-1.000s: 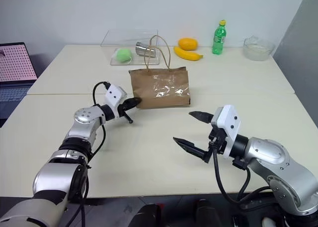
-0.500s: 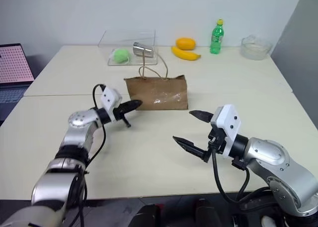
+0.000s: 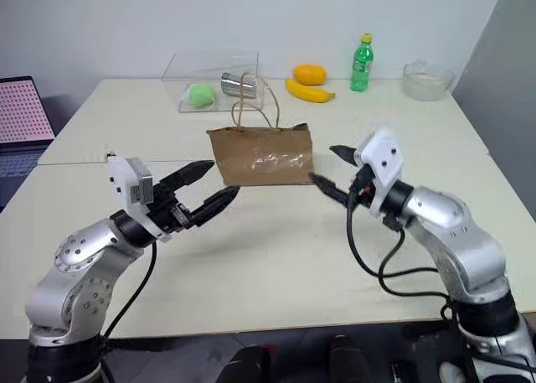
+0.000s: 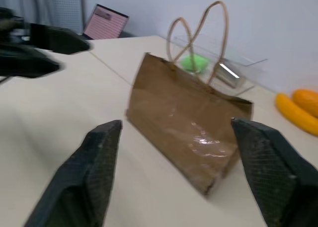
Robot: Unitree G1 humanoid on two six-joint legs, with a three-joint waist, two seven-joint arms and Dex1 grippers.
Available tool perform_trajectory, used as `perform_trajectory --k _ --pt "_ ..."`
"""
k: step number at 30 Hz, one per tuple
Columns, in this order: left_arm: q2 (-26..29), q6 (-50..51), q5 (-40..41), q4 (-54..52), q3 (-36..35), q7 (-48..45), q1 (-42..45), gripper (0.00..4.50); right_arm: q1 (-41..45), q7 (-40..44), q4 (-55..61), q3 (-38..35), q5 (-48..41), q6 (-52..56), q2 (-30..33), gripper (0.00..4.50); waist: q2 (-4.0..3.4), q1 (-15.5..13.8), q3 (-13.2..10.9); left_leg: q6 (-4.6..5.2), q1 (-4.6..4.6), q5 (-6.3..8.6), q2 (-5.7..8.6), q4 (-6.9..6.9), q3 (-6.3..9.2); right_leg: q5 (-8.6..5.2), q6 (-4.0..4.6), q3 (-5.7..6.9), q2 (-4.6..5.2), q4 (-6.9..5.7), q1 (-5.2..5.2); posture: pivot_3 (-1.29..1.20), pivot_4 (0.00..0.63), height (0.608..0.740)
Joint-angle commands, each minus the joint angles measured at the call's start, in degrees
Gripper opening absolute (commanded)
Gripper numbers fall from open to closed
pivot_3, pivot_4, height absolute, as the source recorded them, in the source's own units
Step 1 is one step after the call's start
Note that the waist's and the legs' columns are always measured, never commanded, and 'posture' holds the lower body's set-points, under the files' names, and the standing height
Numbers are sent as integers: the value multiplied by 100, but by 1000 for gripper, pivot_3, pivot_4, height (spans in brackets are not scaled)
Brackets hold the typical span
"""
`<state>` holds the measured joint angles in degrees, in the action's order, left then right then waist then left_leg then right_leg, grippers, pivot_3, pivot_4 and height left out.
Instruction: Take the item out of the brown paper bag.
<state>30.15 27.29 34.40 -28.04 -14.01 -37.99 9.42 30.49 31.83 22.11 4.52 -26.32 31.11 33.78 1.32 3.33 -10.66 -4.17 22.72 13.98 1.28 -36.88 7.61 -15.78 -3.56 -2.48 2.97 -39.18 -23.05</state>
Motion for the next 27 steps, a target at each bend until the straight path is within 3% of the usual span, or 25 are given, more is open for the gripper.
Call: perform_trajectory --k 1,6,7,11,16,21,27 --pt "139 -96 92 -370 -206 34 -170 4500 837 276 -1084 231 625 -629 -121 2113 0 -1 0 0 1 0 1 0 0 0 1 0 0 1 0 0 150 740" --pt "370 -643 -374 -181 -41 -265 -426 4500 2224 546 -3390 619 1521 -1643 -517 225 -1 -7 0 0 5 0 2 3 -4 3 5 -1 1 9 -3 0 150 740" --pt "411 -766 -443 -128 -12 -357 -462 4500 2613 565 -4071 747 1776 -1947 -641 28 -2 -2 -1 0 4 0 1 3 -5 4 6 -1 1 10 -3 0 150 740" --pt "477 -1031 -508 47 -58 -532 -521 4500 4099 402 -6754 1139 2686 -3135 -1221 28 -6 41 -3 -2 2 -1 0 14 -17 9 15 -6 1 11 -15 0 150 740" --pt "438 -1150 -540 158 -173 -487 -620 4500 5195 -98 -8996 1370 3487 -3854 -1797 28 -7 53 -4 -2 6 -1 0 29 -10 9 17 -4 1 20 -19 0 150 740" --pt "433 -1209 -574 51 -137 -467 -780 4500 5287 656 -9477 1394 3763 -4250 -1960 28 -11 46 -6 -3 8 -1 3 38 -8 9 17 -4 3 23 -21 0 150 740" --pt "694 -1199 -537 -15 -338 -686 -1234 4500 4888 2592 -8902 1321 3547 -4619 -1713 28 -13 84 -8 -2 4 -1 0 39 -8 9 17 -4 1 20 -21 0 150 740"
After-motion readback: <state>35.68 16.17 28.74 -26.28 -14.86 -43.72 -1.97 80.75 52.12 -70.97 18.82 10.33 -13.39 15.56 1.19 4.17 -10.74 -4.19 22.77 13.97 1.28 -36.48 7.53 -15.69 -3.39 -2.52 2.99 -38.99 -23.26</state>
